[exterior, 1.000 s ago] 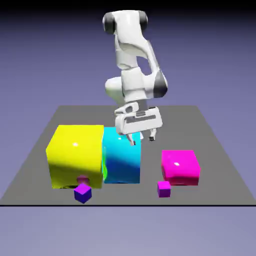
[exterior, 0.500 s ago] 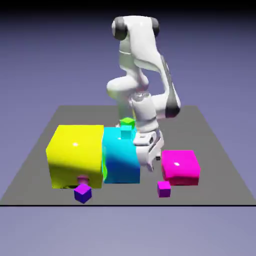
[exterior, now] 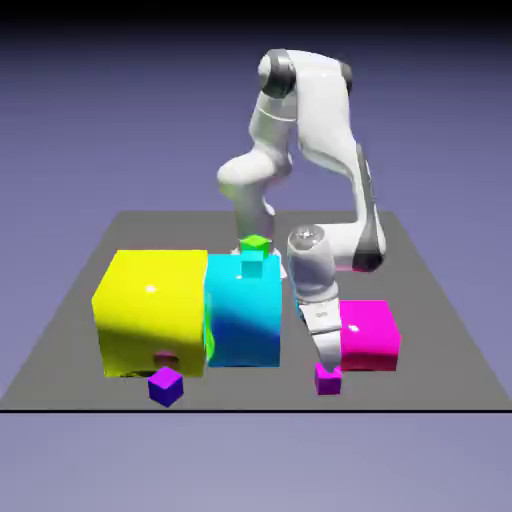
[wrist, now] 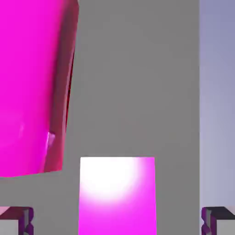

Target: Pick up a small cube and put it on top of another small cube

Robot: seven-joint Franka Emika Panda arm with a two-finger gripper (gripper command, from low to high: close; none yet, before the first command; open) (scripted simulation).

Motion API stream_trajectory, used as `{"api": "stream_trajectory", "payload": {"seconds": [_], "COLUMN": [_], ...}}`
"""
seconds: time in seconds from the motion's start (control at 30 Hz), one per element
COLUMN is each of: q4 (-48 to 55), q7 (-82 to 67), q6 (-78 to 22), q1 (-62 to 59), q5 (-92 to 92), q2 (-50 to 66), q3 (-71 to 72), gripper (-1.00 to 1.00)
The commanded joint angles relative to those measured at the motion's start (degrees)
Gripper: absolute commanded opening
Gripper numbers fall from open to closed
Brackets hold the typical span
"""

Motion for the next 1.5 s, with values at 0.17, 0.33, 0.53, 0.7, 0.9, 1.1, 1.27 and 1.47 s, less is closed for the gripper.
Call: {"api": "stream_trajectory", "payload": {"seconds": [0.17, 0.33, 0.53, 0.7, 0.9, 1.1, 1.27, 1.47], "q4": [1.0, -2.1, 3.2, 5.6, 8.5, 11.3, 13.6, 14.3], "q7": [-1.9, 6.1, -5.8, -18.2, -33.2, -48.1, -60.6, -68.9], "q6": [1.0, -3.8, -12.5, -15.0, -17.9, -20.8, -23.2, -21.8], "q1": [-1.2, 4.8, 0.5, -8.2, -18.7, -29.2, -38.0, -44.1], "q5": [2.6, -9.3, -23.7, -27.2, -31.1, -35.0, -38.3, -38.2], "q2": [2.3, -6.7, -7.9, -7.3, -6.6, -5.8, -5.2, -2.6], "q3": [1.9, -6.1, -8.4, -6.5, -4.1, -1.6, 0.4, 2.8], "gripper": [-1.0, -1.0, -1.0, -1.0, -1.0, -1.0, -1.0, -1.0]}}
